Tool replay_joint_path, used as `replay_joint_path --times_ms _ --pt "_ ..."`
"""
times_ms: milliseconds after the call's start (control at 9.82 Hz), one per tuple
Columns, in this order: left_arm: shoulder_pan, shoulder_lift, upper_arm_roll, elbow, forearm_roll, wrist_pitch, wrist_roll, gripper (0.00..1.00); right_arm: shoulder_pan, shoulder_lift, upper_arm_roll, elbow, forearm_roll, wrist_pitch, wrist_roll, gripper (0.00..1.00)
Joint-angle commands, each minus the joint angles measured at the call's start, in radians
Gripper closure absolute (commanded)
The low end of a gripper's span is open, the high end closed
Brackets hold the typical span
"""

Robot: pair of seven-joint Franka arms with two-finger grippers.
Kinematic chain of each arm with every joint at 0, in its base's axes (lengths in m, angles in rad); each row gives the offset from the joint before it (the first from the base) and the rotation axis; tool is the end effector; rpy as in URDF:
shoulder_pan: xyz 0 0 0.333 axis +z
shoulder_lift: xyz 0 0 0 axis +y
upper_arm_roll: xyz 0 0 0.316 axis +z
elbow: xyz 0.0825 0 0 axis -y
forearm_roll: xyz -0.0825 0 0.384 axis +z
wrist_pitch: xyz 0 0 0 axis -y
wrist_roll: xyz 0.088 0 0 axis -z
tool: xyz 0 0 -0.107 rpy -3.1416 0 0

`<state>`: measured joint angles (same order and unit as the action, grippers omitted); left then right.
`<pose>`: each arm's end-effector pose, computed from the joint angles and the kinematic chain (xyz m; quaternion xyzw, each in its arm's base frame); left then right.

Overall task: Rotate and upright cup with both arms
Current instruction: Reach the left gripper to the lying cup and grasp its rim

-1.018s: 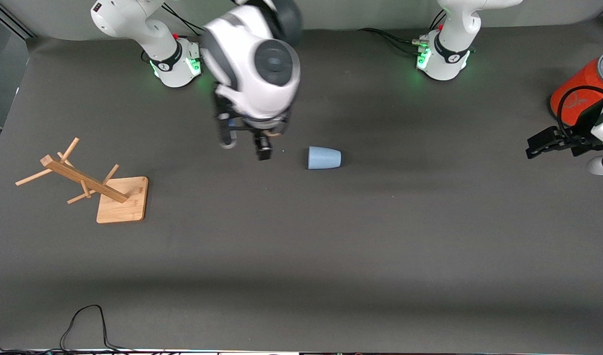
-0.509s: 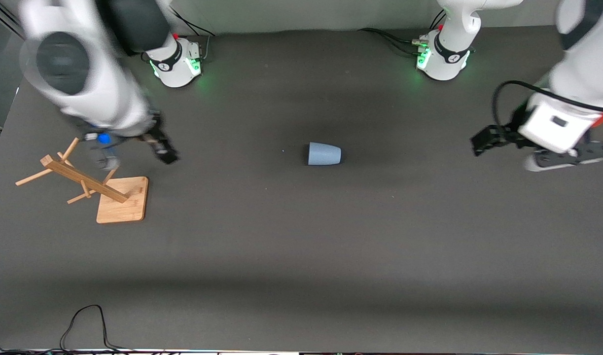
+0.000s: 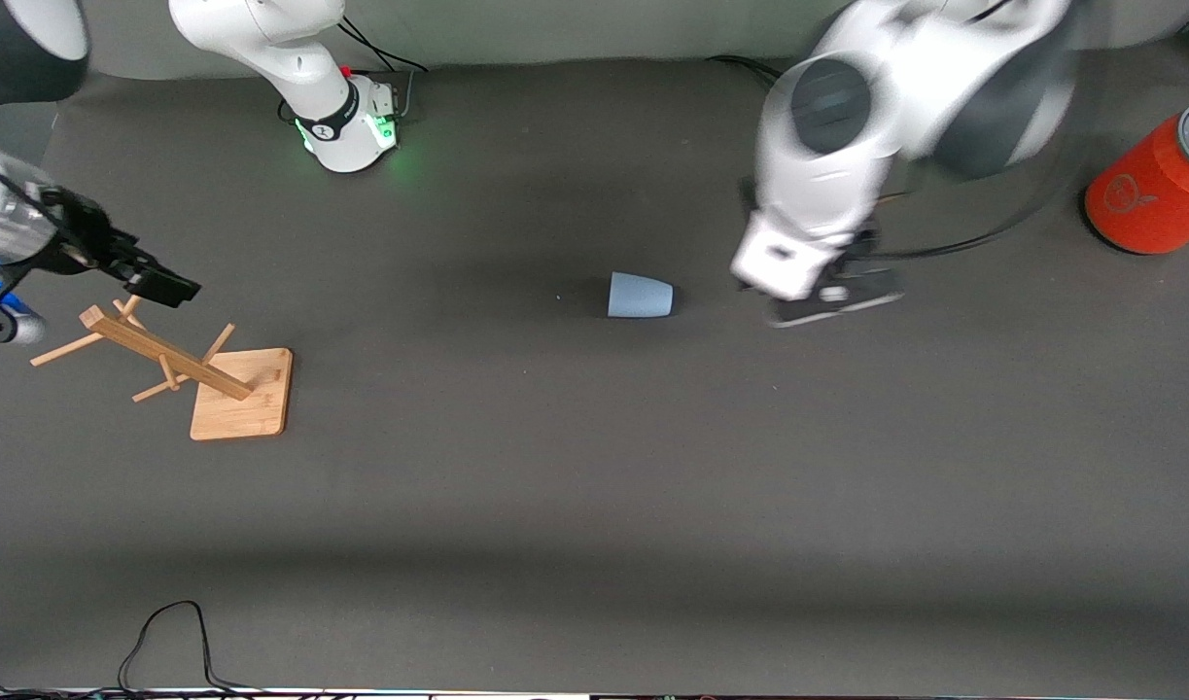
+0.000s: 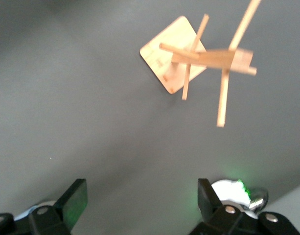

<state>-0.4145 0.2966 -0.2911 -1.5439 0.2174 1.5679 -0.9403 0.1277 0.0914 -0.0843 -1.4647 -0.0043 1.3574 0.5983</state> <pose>0.4977 -0.3687 0.4689 -0.9842 -0.1027 0.0398 0.1390 0.5582 0.0260 0.6062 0.9569 -0.2730 -0.0921 0.0369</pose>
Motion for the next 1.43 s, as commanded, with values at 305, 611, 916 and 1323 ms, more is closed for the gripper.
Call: replay_joint_path --times_ms 305,611,916,1323 --pt "-0.326 0.310 0.020 0.154 0.158 -0.029 -0.294 0.00 -0.097 -0.045 0.034 -0.092 0.006 0.141 -0.433 0.00" --pt "-0.431 0.418 0.023 0.195 0.203 -0.028 -0.368 0.00 -0.097 -0.038 0.011 -0.103 0.003 0.186 -0.592 0.00" --pt "-0.474 0.505 0.029 0.261 0.235 -0.020 -0.391 0.00 -0.102 -0.041 0.011 -0.105 0.001 0.209 -0.632 0.00" --pt "-0.475 0.553 0.029 0.283 0.269 -0.020 -0.403 0.05 -0.138 -0.045 0.038 -0.105 0.001 0.207 -0.634 0.00"
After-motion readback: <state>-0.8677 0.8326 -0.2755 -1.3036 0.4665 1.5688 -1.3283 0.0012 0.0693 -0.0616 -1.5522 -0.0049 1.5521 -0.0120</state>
